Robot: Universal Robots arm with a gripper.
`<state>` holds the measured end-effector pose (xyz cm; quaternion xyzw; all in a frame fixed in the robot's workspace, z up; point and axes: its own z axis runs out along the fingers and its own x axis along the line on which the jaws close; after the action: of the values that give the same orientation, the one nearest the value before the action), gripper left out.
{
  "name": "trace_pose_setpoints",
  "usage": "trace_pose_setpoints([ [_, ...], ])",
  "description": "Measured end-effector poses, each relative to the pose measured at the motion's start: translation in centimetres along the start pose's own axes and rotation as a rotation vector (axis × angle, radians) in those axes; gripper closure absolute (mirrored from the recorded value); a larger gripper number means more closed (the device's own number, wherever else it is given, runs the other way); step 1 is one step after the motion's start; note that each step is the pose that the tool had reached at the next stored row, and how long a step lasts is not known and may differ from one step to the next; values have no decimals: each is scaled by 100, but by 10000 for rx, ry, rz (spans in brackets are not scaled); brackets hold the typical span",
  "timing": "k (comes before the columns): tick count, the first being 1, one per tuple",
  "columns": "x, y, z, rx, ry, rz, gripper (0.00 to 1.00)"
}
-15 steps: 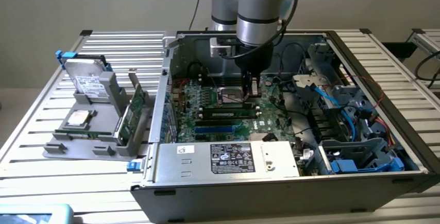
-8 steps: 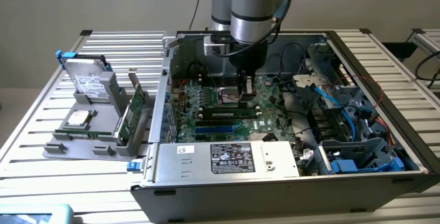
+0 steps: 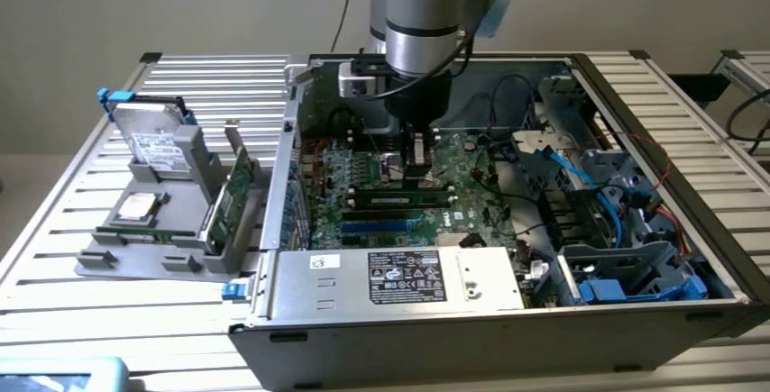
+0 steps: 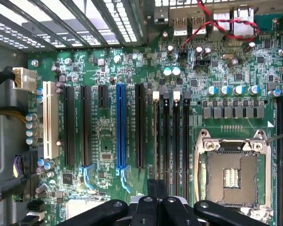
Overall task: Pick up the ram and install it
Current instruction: 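Press down the ram until it locks into place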
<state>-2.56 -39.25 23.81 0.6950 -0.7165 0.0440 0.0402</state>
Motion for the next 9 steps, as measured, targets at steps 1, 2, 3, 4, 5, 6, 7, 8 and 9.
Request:
trace_pose_setpoints([
  [1, 1, 26, 0, 0, 0, 2, 89],
  [2, 1, 49, 0, 0, 0, 2, 89],
  [3, 2, 77, 0, 0, 0, 4, 89],
  [4, 3, 102, 0, 0, -1, 6, 89],
  [5, 4, 129, 0, 0, -1, 8, 89],
  [6, 5, 154, 0, 0, -1, 10, 89],
  [7, 4, 167, 0, -1, -1, 15, 89],
  [8, 4, 177, 1, 0, -1, 22, 89],
  [9, 5, 191, 2, 2, -2, 29, 89],
])
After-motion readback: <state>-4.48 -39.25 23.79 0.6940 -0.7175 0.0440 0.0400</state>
